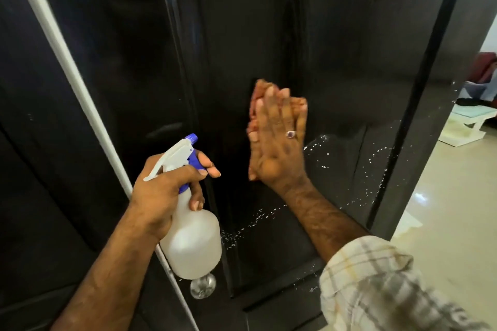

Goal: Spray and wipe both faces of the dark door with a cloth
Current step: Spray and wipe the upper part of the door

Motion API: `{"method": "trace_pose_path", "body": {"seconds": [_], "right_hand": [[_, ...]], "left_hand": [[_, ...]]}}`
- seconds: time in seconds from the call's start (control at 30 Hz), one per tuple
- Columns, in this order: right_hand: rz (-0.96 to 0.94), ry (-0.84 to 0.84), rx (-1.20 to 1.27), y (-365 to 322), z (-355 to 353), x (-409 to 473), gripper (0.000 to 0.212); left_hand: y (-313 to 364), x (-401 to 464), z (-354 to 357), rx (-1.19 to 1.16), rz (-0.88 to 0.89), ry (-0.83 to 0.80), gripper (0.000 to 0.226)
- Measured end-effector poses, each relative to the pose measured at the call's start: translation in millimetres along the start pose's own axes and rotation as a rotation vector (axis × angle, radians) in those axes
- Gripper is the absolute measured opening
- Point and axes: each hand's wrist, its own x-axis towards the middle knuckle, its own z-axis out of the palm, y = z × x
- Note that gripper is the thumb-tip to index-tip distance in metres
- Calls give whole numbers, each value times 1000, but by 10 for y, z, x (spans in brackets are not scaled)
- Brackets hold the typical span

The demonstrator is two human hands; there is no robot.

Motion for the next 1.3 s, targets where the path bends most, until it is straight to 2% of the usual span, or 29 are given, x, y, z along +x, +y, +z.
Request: {"method": "trace_pose_path", "body": {"seconds": [0.13, 0.27, 0.43, 0.53, 0.63, 0.9, 1.17, 1.3], "right_hand": [[156, 51, -71, 1462, -225, -167, 57], [177, 31, -103, 2696, -505, -243, 58], [110, 12, -42, 3135, -526, -197, 57], [94, 24, -6, 3139, -479, -233, 57], [155, 34, 38, 3020, -470, -253, 57], [280, 74, 163, 2007, -256, -278, 57], [43, -42, 226, 802, -76, -218, 63], [-4, -59, 215, 612, -80, -151, 63]], "left_hand": [[-77, 187, 407, 63, 12, 27, 11], [-105, 386, 919, 67, 50, 68, 16], [-124, 501, 1371, 22, 74, 177, 14], [-130, 496, 1583, 15, 63, 226, 13], [-139, 507, 1708, 20, 39, 253, 13], [-67, 473, 1791, 66, 21, 275, 16], [22, 519, 1617, 76, 76, 249, 11], [-52, 503, 1455, 59, 110, 244, 8]]}}
